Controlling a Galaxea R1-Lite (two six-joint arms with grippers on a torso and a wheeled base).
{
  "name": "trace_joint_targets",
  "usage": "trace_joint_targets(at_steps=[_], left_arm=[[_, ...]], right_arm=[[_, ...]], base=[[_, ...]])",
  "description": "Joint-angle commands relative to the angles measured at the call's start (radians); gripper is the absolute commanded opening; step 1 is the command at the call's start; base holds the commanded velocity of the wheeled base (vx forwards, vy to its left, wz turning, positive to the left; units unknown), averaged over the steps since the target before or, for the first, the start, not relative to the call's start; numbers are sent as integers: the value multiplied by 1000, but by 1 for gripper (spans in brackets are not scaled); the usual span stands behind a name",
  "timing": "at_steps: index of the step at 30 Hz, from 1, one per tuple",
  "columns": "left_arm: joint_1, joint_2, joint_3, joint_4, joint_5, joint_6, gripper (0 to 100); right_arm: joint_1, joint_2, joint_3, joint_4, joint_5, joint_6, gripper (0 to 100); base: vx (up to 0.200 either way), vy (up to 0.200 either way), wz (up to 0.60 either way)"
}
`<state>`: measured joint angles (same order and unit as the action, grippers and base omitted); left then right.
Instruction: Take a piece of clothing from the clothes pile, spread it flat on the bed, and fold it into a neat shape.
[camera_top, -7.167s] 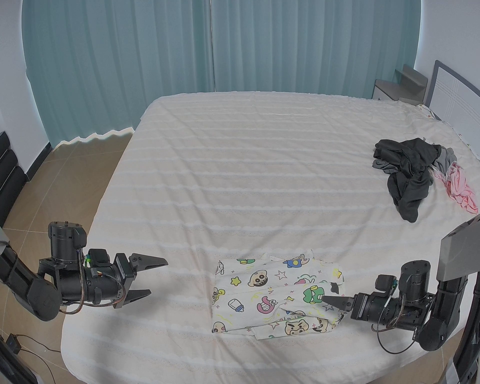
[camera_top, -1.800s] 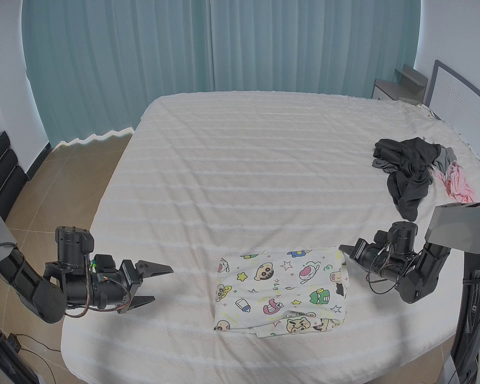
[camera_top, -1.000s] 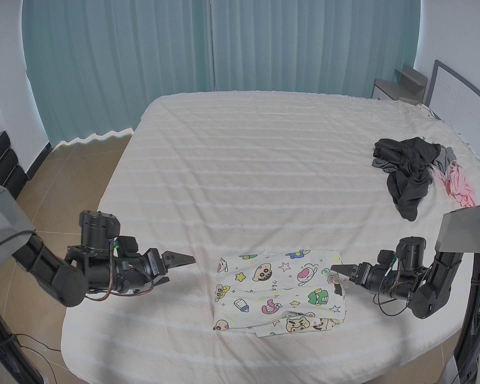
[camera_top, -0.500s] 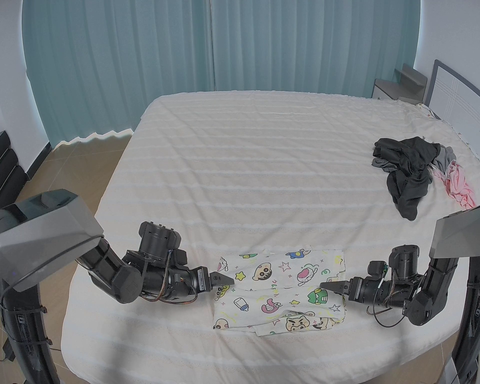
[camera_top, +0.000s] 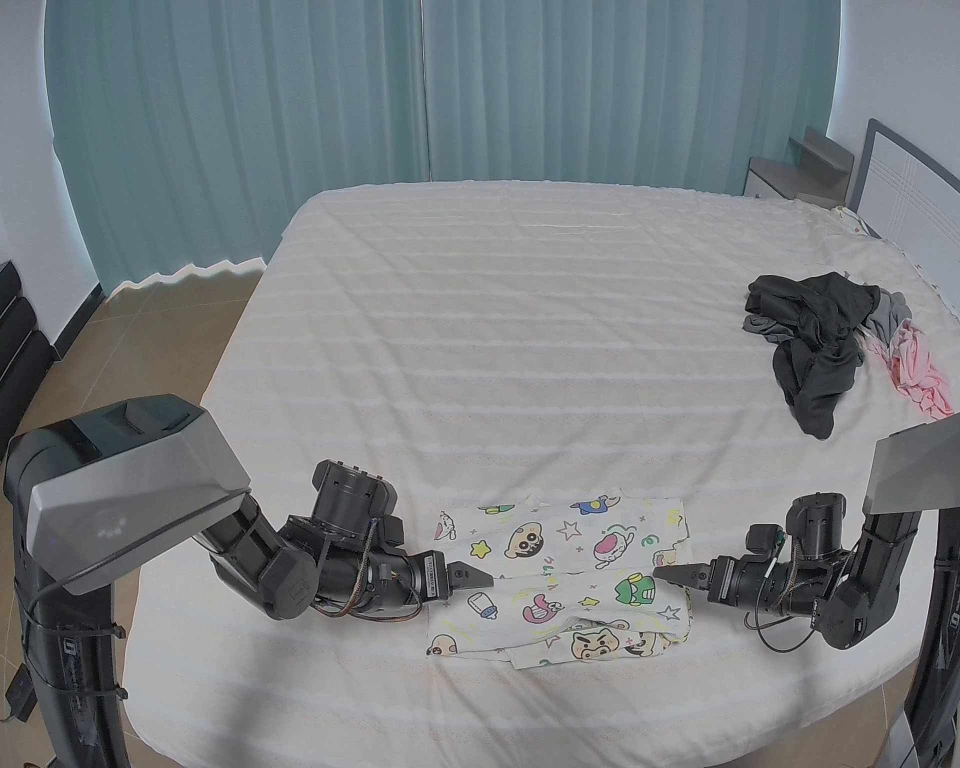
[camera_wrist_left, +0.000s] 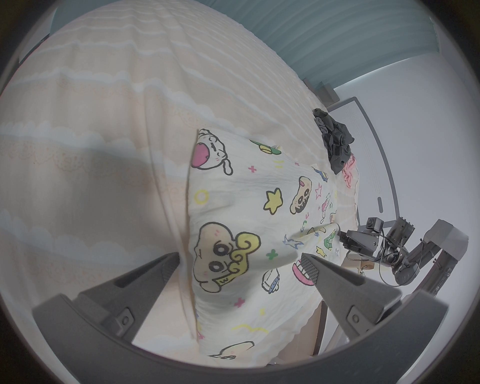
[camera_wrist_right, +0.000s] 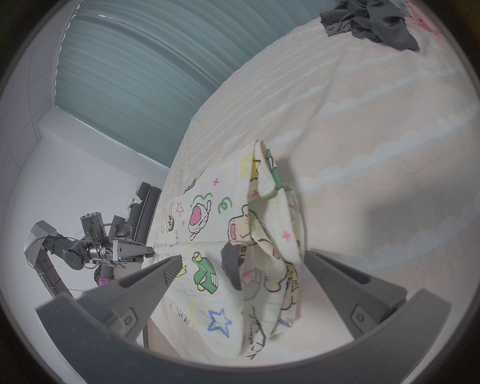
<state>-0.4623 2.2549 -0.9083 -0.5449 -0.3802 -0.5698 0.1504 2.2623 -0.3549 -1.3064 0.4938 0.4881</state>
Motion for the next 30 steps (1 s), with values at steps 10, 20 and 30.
trace_joint_targets(at_steps=[10,20,30], left_arm=[[-12,38,-17,-21,37,-4,100],[-19,46,-37,-23,37,-18,100],[-32,46,-44,-72,38,-88,100]], right_arm=[[-8,28,16,-1,-1,-22,100],[83,74,-32,-11,-1,-16,100],[109,91,-82,-10,0,-8,100]], base=[[0,0,0],[0,0,0],[0,0,0]])
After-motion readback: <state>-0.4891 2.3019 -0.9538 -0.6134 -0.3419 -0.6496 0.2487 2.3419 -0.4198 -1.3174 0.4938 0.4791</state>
